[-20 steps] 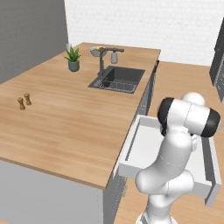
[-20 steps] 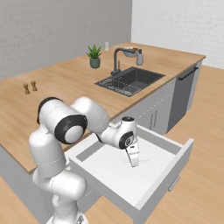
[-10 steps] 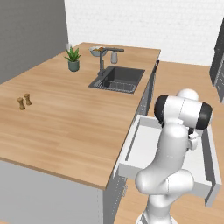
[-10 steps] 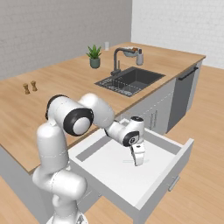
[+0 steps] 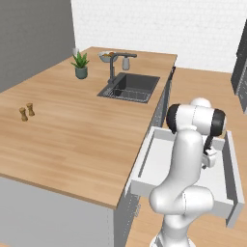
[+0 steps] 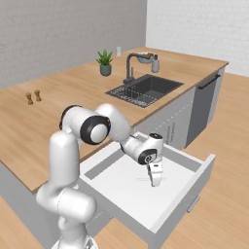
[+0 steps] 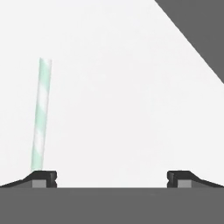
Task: Take a straw from the drawer in front and place it inside the glass cup on the dining counter.
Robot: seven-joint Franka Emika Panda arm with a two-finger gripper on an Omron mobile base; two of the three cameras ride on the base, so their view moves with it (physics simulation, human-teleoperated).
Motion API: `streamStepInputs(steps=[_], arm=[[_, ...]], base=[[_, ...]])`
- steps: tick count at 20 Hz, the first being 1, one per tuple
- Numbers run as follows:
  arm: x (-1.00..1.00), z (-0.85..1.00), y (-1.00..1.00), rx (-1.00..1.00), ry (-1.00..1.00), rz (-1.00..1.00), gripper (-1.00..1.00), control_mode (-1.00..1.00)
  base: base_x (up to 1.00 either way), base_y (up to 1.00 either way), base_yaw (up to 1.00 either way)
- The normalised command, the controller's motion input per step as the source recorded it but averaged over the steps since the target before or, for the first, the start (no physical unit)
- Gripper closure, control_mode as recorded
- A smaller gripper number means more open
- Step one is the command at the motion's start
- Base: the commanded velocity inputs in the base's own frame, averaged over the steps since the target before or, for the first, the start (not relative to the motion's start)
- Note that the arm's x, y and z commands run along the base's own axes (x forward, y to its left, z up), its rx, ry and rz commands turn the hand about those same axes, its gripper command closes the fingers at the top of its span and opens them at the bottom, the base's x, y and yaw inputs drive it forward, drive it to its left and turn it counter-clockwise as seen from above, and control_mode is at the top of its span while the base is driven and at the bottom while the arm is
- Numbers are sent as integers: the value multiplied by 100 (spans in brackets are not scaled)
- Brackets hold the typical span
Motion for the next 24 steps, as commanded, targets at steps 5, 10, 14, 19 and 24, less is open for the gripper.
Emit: streamStepInputs(steps=[5, 10, 14, 19, 24], arm=[[23, -22, 0, 0, 1, -4, -100, -100], [25, -19, -1, 0, 1, -2, -100, -100], [25, -17, -2, 0, 0, -2, -100, -100], [16, -26, -6, 0, 0, -1, -100, -100], [10, -25, -8, 0, 0, 0, -100, -100]], base=[[0, 0, 0], [0, 0, 0], [0, 0, 0], [0, 0, 0], [0, 0, 0]])
